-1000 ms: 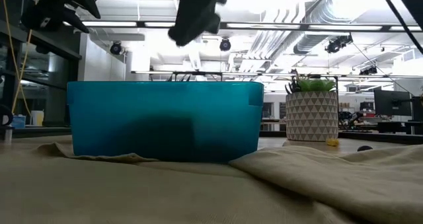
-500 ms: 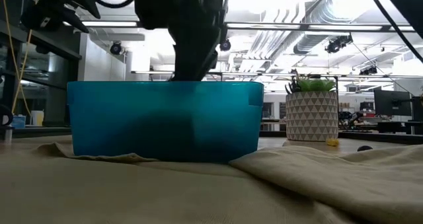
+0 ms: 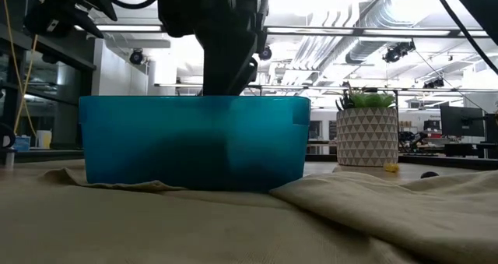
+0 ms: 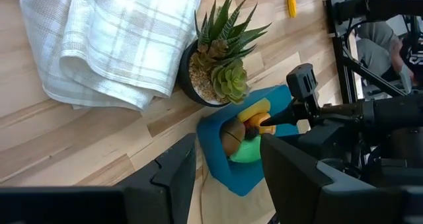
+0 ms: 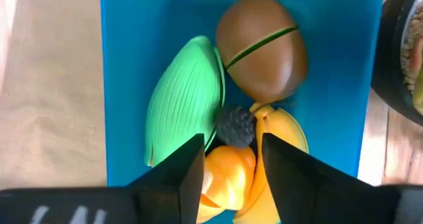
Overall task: Pick and placing Produce into tupperware
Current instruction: Put the blackberry into the blue bin, then put the small corn into the blue bin
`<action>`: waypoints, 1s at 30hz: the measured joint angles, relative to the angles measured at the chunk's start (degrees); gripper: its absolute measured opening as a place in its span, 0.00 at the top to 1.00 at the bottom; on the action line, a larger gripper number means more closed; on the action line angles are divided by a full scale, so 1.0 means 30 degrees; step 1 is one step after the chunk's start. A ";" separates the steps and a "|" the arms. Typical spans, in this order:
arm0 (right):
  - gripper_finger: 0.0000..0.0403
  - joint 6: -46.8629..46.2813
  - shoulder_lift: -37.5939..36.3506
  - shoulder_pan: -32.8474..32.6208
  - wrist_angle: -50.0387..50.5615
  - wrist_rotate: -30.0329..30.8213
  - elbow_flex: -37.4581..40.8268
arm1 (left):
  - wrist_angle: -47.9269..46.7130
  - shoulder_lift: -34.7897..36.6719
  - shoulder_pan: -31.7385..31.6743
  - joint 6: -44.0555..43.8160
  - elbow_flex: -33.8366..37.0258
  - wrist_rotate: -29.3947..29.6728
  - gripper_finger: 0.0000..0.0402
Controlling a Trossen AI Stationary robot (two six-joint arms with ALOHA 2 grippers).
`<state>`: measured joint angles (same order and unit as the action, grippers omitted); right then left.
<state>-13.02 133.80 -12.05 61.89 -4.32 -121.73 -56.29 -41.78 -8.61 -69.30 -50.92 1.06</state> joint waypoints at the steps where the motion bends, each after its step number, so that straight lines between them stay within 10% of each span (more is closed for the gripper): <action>1: 0.63 0.0000 0.0000 0.0000 -0.0005 0.0002 0.0000 | 0.0000 0.0000 0.0000 0.0004 0.0000 0.0000 0.61; 30: 0.64 -0.0357 -0.6616 0.1852 -0.1344 0.3344 0.0000 | -0.1304 0.0000 -0.0002 0.0015 0.0000 0.0000 0.61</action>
<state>-14.09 113.95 -6.50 57.86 5.71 -121.73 -60.20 -41.78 -8.62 -69.25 -50.92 1.06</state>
